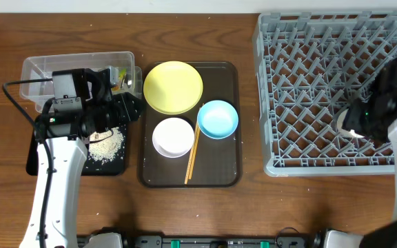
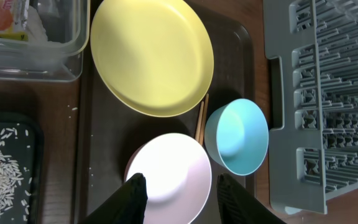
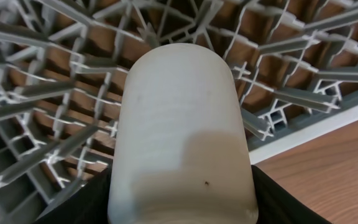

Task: Sort waste into correct bins and load items into the dishwasher rack
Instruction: 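Place the cup into the dish rack with the right gripper, then move the right gripper to the light-blue bowl and grasp its rim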

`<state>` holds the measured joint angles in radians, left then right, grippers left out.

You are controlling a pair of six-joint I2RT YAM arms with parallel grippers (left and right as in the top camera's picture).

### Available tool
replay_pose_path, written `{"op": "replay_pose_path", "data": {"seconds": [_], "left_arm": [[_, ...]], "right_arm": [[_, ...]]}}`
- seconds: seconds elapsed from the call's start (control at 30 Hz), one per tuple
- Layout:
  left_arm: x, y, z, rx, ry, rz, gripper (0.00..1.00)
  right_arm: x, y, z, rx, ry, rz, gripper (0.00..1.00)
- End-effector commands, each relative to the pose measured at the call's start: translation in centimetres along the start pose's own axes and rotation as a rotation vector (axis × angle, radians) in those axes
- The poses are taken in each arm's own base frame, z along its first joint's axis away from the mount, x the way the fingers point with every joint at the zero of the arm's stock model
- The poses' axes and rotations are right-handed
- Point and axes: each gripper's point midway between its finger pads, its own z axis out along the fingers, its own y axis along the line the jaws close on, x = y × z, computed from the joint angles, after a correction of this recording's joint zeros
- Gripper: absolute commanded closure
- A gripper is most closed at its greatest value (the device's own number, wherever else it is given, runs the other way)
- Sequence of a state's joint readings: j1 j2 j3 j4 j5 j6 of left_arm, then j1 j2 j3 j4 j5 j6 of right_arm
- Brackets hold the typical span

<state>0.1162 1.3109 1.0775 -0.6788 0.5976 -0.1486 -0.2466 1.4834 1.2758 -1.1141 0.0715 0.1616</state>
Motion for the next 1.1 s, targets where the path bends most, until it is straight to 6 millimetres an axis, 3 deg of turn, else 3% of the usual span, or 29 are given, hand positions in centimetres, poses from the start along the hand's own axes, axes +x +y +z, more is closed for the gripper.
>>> {"op": "replay_pose_path", "data": {"seconds": [0.0, 0.07, 0.1, 0.13, 0.17, 0.23, 0.47, 0.6, 0.73, 0.83, 0.93, 1.07], "left_arm": [[-0.1, 0.0, -0.3, -0.009, -0.004, 0.021, 0.6], [0.0, 0.1, -0.3, -0.009, -0.001, 0.018, 0.6], [0.0, 0.1, -0.3, -0.01, 0.0, 0.018, 0.6], [0.0, 0.1, -0.3, -0.01, 0.0, 0.018, 0.6], [0.0, 0.1, -0.3, -0.009, 0.0, 0.018, 0.6], [0.0, 0.1, -0.3, -0.01, 0.0, 0.018, 0.58], [0.1, 0.6, -0.3, -0.04, 0.0, 0.014, 0.55], [0.5, 1.9, -0.4, -0.111, 0.011, 0.001, 0.55], [1.0, 3.3, -0.6, -0.192, 0.027, -0.013, 0.55], [1.5, 4.3, -0.9, -0.253, 0.043, -0.024, 0.54], [2.0, 5.1, -1.1, -0.298, 0.059, -0.032, 0.54], [2.4, 5.5, -1.3, -0.322, 0.072, -0.038, 0.54]], "right_arm": [[-0.5, -0.6, 0.9, 0.032, 0.024, 0.024, 0.99], [-0.2, -0.5, 1.6, 0.031, 0.052, 0.022, 0.97], [-0.1, -0.2, 2.0, 0.016, 0.068, 0.021, 0.91], [0.0, 0.0, 2.3, 0.006, 0.078, 0.021, 0.77], [0.0, 0.3, 2.5, -0.008, 0.086, 0.021, 0.47], [0.0, 0.9, 2.7, -0.039, 0.093, 0.022, 0.02], [-0.7, 1.6, 1.9, -0.084, 0.055, 0.024, 0.01], [-2.6, 4.1, -1.3, -0.218, -0.054, -0.045, 0.07], [-4.7, 10.0, -6.0, -0.461, -0.23, -0.204, 0.14], [-4.5, 15.3, -8.7, -0.613, -0.309, -0.329, 0.16], [-3.0, 19.5, -9.3, -0.657, -0.321, -0.443, 0.15], [-0.3, 24.4, -8.2, -0.649, -0.293, -0.575, 0.15]]}}
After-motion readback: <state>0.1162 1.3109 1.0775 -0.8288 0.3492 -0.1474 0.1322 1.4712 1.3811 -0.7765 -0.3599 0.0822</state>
